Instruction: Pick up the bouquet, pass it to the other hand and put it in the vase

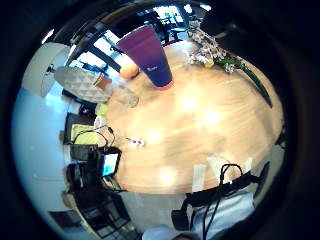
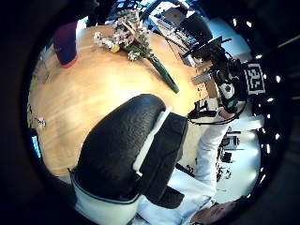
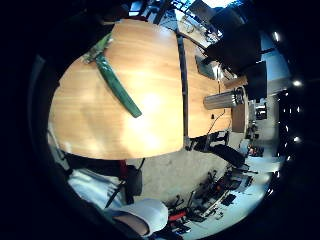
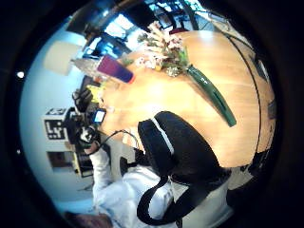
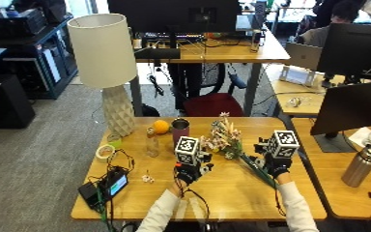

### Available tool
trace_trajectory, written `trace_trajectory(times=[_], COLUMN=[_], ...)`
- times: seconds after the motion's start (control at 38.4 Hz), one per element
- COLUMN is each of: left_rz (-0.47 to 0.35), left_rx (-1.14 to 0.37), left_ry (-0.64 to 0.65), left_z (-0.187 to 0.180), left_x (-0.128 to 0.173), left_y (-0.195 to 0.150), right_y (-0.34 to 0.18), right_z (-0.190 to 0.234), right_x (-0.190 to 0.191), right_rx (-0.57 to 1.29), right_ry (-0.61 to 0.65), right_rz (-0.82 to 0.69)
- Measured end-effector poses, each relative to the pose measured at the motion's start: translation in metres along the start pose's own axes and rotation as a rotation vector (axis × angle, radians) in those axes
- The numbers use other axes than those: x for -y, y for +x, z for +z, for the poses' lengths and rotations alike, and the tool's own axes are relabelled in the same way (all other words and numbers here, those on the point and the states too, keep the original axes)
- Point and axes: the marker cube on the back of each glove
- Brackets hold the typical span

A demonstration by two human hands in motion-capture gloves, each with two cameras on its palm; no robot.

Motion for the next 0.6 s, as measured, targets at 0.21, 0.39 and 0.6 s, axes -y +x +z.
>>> trace_trajectory(times=[0.21,0.39,0.6], left_rz=[-0.049,-0.028,-0.004], left_rx=[-0.035,-0.068,-0.101], left_ry=[-0.028,-0.035,-0.019], left_z=[0.01,0.014,0.021], left_x=[-0.003,-0.009,-0.003], left_y=[-0.008,0.0,0.006], right_y=[-0.01,-0.022,-0.029], right_z=[-0.002,-0.023,-0.037], right_x=[0.0,-0.007,-0.016], right_rx=[0.026,-0.001,-0.031], right_ry=[0.01,0.027,0.017], right_rz=[-0.044,-0.063,-0.068])
